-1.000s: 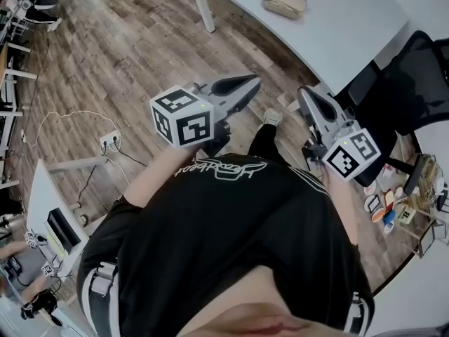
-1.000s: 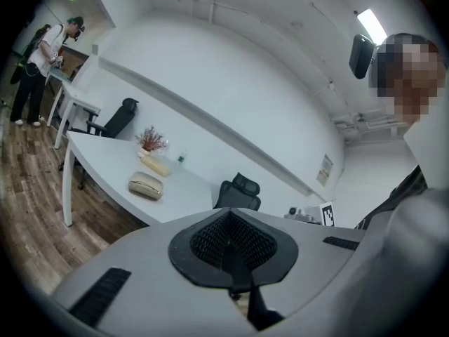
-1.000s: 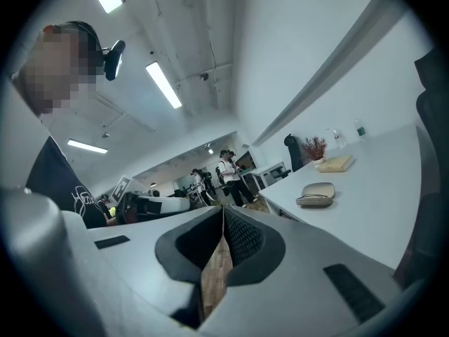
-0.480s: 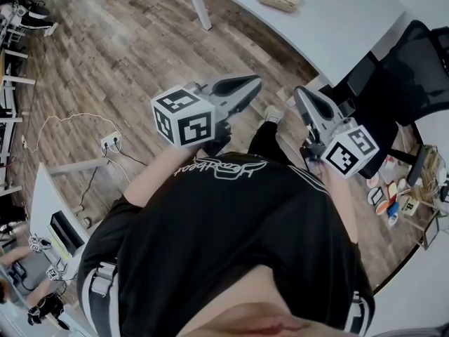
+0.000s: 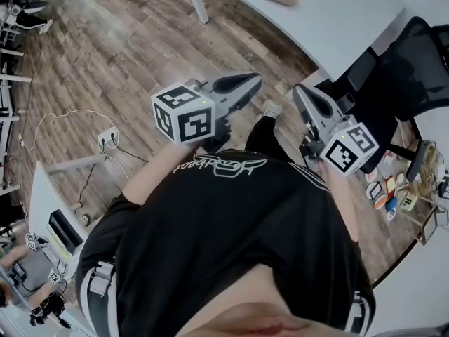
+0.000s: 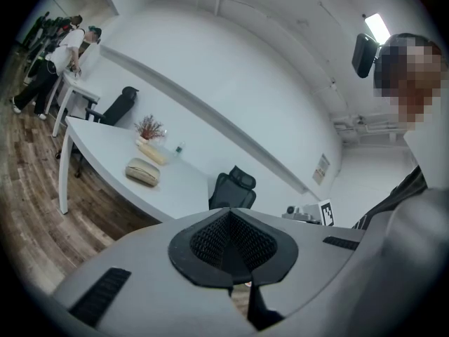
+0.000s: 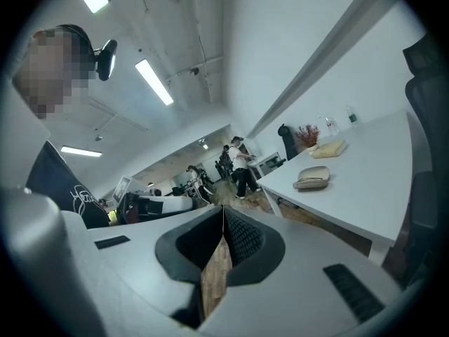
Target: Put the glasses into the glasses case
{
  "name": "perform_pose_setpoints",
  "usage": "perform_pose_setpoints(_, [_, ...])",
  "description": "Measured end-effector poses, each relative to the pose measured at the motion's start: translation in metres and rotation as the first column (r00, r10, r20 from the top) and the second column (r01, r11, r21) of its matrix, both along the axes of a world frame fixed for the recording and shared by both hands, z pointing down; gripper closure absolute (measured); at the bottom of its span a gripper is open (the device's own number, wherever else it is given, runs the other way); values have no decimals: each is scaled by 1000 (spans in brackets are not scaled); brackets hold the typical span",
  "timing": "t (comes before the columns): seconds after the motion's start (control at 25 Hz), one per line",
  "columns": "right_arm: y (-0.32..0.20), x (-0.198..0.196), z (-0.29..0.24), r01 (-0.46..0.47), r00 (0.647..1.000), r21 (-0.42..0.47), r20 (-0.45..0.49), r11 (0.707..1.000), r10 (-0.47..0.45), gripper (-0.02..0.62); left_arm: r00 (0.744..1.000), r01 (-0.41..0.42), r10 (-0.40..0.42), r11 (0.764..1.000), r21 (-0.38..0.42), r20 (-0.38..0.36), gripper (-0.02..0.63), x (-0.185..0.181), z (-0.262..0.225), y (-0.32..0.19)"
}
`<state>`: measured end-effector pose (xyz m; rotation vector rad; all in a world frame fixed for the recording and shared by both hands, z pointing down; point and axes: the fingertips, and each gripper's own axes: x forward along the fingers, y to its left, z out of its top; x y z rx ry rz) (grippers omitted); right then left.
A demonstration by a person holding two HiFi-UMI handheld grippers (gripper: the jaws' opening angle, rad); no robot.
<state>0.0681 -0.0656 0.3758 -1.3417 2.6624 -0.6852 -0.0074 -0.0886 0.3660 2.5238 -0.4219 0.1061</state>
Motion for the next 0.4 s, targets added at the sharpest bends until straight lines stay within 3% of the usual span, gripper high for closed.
perform_pose_setpoints(0.4, [-1,-1,4,9,1000,-9,-22,1000,-9,584,1000,-8,8,1000,-7,4,600,3,2,1])
